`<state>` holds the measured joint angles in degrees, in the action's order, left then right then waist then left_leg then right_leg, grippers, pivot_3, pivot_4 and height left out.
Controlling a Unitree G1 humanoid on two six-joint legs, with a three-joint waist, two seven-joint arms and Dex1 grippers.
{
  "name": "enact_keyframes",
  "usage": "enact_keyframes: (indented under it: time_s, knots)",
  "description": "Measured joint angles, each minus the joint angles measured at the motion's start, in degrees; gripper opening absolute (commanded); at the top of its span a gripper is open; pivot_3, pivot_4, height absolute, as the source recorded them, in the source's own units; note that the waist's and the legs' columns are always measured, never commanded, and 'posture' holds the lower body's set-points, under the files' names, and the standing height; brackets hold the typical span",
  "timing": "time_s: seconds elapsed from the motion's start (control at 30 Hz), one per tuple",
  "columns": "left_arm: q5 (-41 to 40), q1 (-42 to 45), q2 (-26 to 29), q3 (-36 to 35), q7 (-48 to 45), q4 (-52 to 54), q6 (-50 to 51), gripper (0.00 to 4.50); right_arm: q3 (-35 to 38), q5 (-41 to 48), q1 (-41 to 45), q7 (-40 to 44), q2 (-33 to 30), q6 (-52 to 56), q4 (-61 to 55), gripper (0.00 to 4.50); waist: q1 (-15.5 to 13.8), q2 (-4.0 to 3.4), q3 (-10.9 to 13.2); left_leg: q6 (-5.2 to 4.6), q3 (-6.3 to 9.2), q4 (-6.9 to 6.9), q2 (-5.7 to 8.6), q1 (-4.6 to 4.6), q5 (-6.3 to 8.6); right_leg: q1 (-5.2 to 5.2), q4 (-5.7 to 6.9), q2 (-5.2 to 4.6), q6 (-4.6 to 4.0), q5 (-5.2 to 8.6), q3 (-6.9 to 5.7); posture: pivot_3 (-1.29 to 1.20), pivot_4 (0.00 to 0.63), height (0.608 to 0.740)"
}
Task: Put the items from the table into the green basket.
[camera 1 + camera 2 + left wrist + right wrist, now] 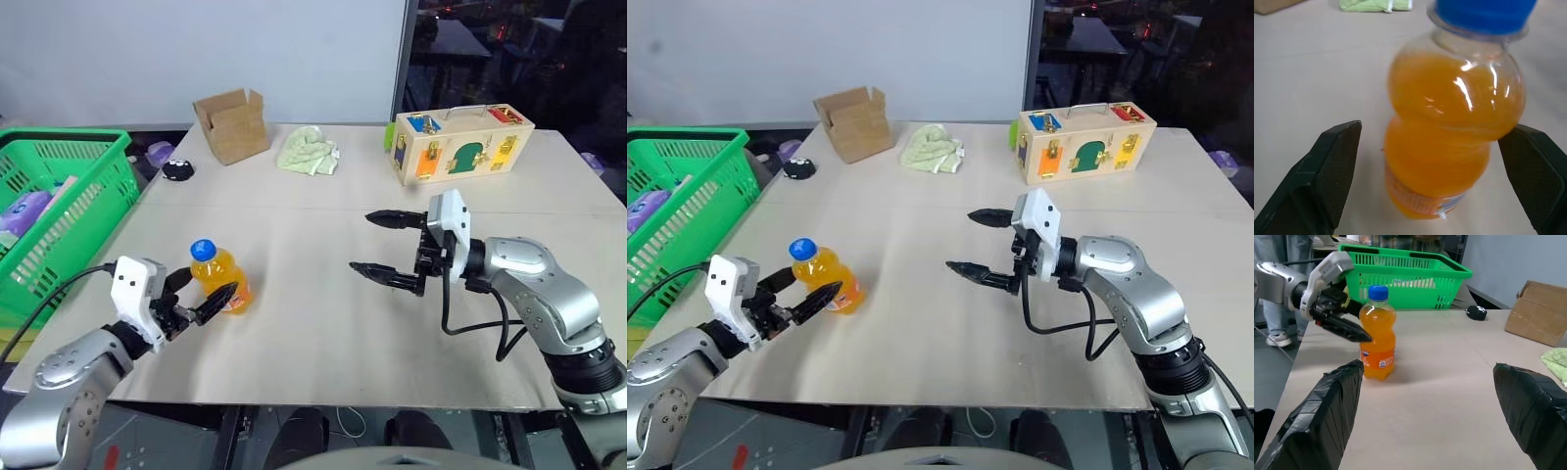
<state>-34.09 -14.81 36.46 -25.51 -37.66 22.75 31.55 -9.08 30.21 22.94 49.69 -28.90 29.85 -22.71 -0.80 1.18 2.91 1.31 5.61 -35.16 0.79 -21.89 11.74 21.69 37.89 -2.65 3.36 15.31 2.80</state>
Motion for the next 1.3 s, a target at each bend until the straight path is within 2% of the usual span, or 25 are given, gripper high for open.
enact_keyframes:
  time_s: [0.43,0.6,1.3]
  knots:
    - [3.9,3.0,-1.7,4.0,0.1,-4.9,-3.8,4.44,0.0,0.0,0.0,-0.5,0.1,0.0,-1.1,4.5,0.1,-0.01,0.0,0.0,0.0,0.0,0.0,0.0,0.0,0.0,0.0,0.0,0.01,0.0,0.0,0.05,0.0,0.74]
    - [4.1,3.2,-2.2,4.3,-0.5,-5.6,-4.9,3.01,0.0,0.0,0.0,-0.6,0.0,0.0,-1.1,4.5,0.1,-0.01,0.0,0.0,0.0,0.0,0.0,0.01,0.0,0.0,0.0,0.0,0.05,0.02,0.01,0.05,0.0,0.74]
    - [2.3,3.7,-3.0,1.5,1.3,-6.0,-3.4,3.0,-0.1,0.1,-0.1,-0.4,1.8,0.0,-1.1,4.5,0.0,0.0,0.0,0.0,0.07,0.0,0.0,-0.06,0.0,0.01,-0.02,0.0,0.07,0.04,-0.07,0.08,0.0,0.74]
